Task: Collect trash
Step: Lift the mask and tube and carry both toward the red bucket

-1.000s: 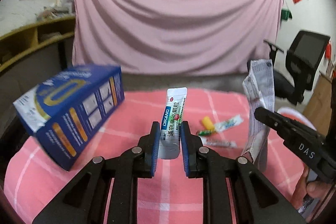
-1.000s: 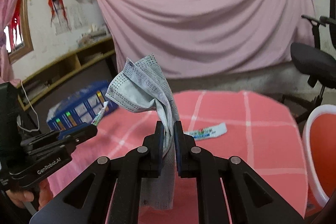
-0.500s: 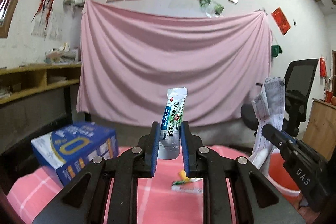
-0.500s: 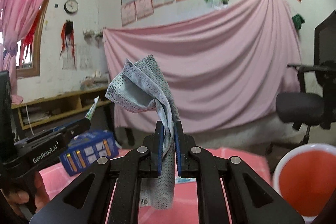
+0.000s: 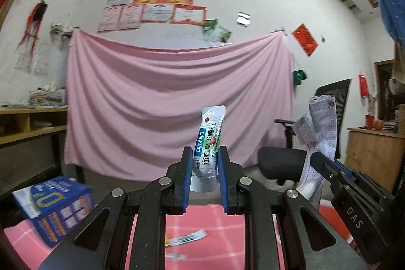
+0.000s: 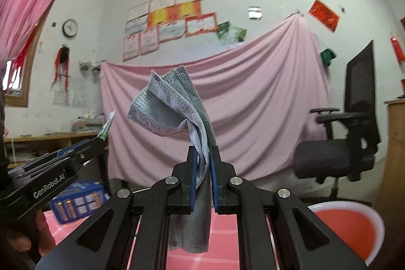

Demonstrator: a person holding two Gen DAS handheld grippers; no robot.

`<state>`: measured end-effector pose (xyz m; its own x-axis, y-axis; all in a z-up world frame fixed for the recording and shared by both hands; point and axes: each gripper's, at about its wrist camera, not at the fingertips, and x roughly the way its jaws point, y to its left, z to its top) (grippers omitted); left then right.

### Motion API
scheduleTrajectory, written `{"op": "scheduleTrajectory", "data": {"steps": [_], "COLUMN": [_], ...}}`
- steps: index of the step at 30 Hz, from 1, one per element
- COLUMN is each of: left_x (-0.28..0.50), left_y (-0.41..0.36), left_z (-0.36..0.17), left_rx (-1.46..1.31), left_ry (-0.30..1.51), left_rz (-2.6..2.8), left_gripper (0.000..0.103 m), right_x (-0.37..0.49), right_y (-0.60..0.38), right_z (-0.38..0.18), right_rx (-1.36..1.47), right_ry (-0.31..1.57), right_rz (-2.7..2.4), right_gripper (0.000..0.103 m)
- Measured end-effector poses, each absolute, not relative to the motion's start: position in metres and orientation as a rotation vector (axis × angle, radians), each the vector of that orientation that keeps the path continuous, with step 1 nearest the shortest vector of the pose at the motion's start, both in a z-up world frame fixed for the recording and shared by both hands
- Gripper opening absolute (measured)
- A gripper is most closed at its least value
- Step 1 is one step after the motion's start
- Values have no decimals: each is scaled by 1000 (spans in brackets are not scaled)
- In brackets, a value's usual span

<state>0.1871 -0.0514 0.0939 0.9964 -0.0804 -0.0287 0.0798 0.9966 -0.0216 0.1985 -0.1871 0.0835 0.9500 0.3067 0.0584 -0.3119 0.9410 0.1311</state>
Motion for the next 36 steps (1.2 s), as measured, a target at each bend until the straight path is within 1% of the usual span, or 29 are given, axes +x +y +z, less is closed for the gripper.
{"op": "scheduleTrajectory", "data": {"steps": [8, 17, 23, 28, 36], "left_x": [196, 220, 241, 261, 293], "left_y": [-113, -174, -207, -215, -233], "left_z": [104, 95, 75, 58, 46], "left_rx": [18, 14, 48, 16, -6], "left_ry": [26, 98, 229, 340, 508], "left_rz": [-211, -352, -419, -435, -452], "left_gripper": [16, 16, 16, 16, 16], "right_x": [200, 212, 229, 242, 251], "right_y": [-247, -298, -323, -339, -350], "right_z": [82, 65, 44, 27, 15], "right_rx": [214, 222, 253, 309, 349], "right_ry": [-29, 84, 234, 336, 414], "right_rz": [195, 55, 10, 1, -20], "right_gripper": [8, 8, 8, 8, 9]}}
